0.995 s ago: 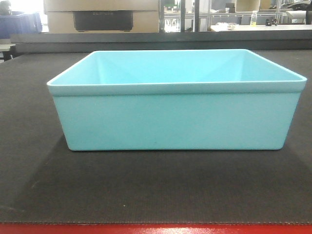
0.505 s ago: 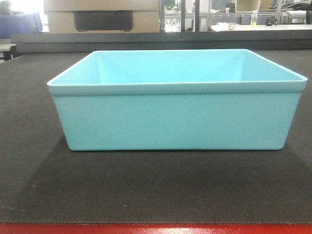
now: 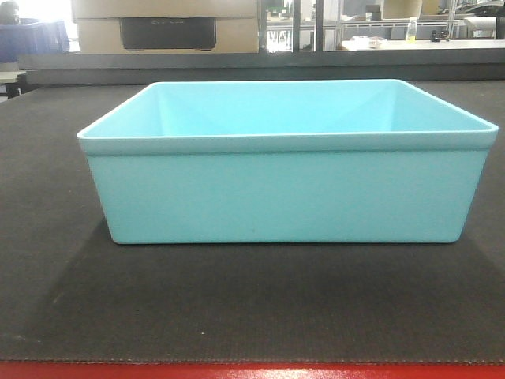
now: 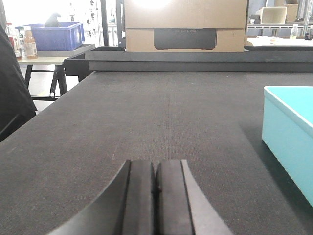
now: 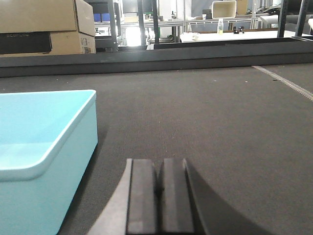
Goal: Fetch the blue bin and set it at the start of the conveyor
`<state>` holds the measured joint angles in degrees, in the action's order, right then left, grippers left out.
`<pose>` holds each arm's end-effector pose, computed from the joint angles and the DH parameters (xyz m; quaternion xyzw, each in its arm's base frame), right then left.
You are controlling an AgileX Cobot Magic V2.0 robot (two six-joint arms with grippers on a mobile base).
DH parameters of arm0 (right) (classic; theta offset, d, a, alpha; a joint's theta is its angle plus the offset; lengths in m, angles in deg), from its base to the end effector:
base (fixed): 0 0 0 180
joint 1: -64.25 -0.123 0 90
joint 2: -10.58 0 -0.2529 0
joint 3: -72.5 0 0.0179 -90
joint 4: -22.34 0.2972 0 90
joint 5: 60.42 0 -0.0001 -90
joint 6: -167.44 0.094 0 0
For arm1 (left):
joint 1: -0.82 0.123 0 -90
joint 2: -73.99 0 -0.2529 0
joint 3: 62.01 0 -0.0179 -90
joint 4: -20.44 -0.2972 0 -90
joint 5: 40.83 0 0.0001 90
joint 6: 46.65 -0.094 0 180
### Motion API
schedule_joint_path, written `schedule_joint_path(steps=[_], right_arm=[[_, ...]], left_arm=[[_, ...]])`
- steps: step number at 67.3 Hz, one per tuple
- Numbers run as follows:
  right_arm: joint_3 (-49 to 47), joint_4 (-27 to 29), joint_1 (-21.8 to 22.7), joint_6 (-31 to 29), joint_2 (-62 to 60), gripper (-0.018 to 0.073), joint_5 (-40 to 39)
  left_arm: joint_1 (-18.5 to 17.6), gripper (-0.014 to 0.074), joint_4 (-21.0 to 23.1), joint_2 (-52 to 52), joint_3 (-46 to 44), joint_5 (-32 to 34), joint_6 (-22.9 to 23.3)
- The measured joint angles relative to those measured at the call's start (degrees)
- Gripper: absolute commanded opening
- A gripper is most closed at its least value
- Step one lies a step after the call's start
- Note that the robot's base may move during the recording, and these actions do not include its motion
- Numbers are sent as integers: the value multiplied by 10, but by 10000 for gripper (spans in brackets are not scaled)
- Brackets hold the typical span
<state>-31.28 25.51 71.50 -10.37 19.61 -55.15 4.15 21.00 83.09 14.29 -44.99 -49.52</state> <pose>0.1379 -0.0171 0.2042 0.0761 0.7062 -0.0099 0.7039 0.1389 0.0080 0.2053 -0.0060 0.7044 0.0347 0.7090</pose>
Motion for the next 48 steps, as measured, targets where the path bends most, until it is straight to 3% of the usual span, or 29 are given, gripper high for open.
schedule_joint_path(steps=[48], right_arm=[[0, -1, 0, -1, 0, -162, 0]], left_arm=[[0, -111, 0, 0, 0, 0, 0]])
